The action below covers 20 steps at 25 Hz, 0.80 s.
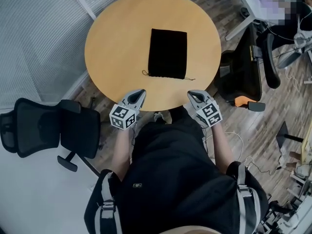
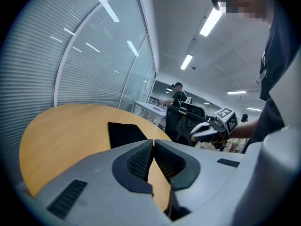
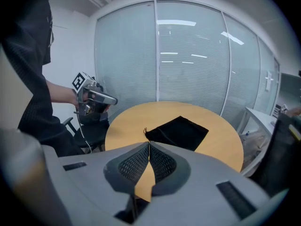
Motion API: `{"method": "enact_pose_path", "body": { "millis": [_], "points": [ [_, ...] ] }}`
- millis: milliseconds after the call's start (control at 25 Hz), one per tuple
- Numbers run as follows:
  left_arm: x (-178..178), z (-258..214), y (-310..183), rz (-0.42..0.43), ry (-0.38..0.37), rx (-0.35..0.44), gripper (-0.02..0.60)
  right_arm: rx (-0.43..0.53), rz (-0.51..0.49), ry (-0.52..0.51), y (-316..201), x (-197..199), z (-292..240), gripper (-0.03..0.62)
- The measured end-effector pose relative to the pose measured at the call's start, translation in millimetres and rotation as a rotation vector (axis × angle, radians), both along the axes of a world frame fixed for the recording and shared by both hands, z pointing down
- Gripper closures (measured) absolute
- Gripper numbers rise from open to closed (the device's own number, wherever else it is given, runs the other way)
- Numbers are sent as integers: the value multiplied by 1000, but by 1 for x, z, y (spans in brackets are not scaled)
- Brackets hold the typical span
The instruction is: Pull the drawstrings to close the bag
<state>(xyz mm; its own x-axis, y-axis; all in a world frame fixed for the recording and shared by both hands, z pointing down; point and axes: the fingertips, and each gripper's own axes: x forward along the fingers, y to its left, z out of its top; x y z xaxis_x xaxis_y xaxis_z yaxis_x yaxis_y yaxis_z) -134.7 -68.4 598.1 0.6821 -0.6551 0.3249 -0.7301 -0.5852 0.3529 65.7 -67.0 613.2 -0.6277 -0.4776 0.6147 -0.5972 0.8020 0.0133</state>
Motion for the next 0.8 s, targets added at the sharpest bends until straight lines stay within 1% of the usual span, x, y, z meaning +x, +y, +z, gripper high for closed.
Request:
{"method": "enact_pose_path", "body": {
  "millis": [240, 400, 640, 800],
  "points": [
    [-3, 11, -18, -13, -13, -38, 561, -28, 39, 10, -11, 17, 15, 534],
    [1, 20, -36, -4, -42, -51, 561, -55, 52, 12, -24, 28, 27, 534],
    [-8, 58, -61, -13, -119, -108, 561, -104, 60, 42, -43, 36, 54, 534],
    [-17, 86, -79, 7, -203, -133, 561, -143, 59, 71, -54, 39, 76, 534]
  ]
}}
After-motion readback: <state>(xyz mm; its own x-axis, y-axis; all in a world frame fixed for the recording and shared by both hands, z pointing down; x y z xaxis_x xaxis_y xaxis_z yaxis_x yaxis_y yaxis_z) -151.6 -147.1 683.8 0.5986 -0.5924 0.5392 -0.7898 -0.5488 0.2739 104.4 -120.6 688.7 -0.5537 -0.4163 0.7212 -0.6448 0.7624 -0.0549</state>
